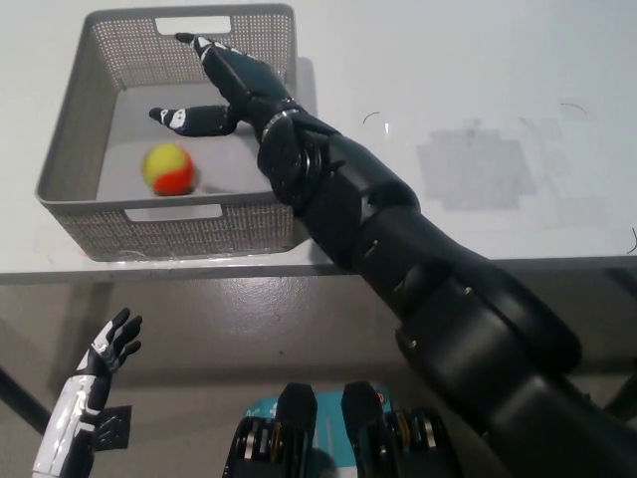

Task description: Use the right hand to pick up a tennis ball and put it into a container on the left side

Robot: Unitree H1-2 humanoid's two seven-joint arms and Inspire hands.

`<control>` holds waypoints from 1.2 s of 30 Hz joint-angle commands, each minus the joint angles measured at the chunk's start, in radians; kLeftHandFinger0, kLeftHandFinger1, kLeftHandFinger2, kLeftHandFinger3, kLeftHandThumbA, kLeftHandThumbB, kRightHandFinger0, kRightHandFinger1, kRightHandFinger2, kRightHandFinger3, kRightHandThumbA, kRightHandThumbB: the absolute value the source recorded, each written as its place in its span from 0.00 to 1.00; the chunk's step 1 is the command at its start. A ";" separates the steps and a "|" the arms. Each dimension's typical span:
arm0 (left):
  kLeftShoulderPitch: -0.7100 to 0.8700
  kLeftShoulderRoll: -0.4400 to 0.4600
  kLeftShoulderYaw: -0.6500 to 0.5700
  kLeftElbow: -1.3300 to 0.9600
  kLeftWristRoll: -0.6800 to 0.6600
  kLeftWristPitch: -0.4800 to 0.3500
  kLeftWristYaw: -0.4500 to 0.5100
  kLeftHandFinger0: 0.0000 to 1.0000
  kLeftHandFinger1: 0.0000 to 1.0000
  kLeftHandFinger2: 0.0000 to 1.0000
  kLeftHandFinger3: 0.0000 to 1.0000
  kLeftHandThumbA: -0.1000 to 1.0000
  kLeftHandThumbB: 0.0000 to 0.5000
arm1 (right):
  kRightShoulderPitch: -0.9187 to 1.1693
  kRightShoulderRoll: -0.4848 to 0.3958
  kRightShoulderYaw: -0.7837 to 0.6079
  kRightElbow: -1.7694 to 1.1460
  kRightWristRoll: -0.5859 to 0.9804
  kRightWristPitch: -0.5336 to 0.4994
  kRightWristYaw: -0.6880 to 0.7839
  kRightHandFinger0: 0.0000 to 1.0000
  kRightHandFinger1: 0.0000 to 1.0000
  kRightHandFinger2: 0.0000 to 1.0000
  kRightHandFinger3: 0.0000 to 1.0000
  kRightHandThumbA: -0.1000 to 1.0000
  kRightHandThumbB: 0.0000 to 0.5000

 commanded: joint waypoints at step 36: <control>0.122 -0.003 -0.033 -0.006 -0.042 -0.047 -0.035 1.00 1.00 1.00 1.00 1.00 0.52 | 1.391 -0.334 -0.271 -1.573 0.211 -0.344 -0.022 1.00 1.00 1.00 1.00 1.00 0.52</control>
